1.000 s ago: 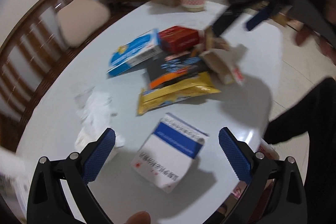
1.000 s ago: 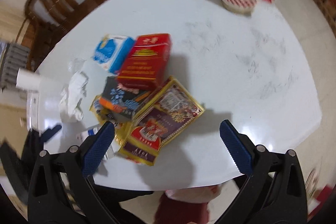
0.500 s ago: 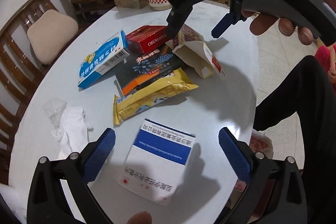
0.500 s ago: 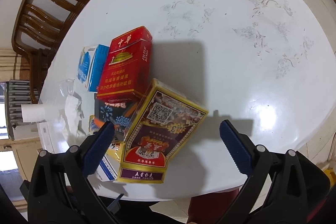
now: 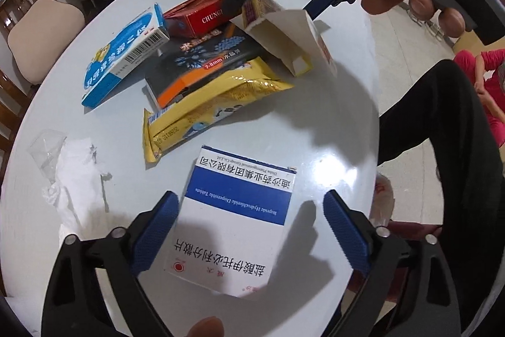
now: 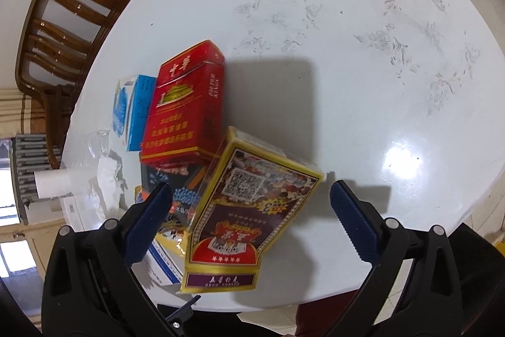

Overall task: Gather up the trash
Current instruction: 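Grasp the white-and-blue medicine box with the left tool while the right tool reaches the gold card box, then grasp the gold-and-red card box with the right tool while the left tool holds the medicine box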

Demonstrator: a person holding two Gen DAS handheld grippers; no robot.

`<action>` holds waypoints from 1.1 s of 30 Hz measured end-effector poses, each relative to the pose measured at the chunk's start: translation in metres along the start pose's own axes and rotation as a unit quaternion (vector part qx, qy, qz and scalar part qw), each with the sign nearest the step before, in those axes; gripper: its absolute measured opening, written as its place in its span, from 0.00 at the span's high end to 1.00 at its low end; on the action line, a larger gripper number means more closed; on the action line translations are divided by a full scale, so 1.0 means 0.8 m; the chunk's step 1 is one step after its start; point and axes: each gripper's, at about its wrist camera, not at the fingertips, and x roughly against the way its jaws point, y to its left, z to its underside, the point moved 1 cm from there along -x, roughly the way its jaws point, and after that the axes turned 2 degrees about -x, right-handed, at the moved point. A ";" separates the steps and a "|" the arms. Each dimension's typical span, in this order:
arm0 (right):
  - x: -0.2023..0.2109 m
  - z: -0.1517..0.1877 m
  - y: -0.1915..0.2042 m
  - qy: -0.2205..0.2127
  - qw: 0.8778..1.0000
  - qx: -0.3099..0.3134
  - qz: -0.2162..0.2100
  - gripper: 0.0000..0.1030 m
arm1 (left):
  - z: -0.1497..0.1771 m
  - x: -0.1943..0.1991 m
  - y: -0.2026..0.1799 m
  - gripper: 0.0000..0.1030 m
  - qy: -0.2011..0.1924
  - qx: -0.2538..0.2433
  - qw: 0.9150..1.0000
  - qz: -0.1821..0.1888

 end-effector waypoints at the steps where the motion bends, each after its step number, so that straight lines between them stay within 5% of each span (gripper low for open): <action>1: -0.002 0.000 -0.001 0.000 1.000 -0.002 0.000 0.05 | 0.001 -0.003 0.000 0.16 0.003 -0.001 1.000 -0.003; 9: -0.002 0.000 0.002 -0.011 1.000 -0.008 0.016 0.05 | 0.002 -0.003 -0.003 0.34 -0.010 -0.002 1.000 -0.003; 19: -0.009 0.005 0.020 -0.018 0.999 -0.002 0.040 0.06 | 0.003 -0.001 -0.003 0.36 -0.011 0.004 1.000 -0.007; 23: -0.006 0.005 0.024 -0.029 0.998 -0.002 0.061 0.19 | 0.003 -0.001 0.000 0.36 -0.011 0.010 1.000 -0.009; 33: -0.001 0.003 0.021 -0.033 0.999 -0.010 0.034 0.33 | 0.004 -0.001 0.000 0.36 -0.012 0.015 1.000 -0.012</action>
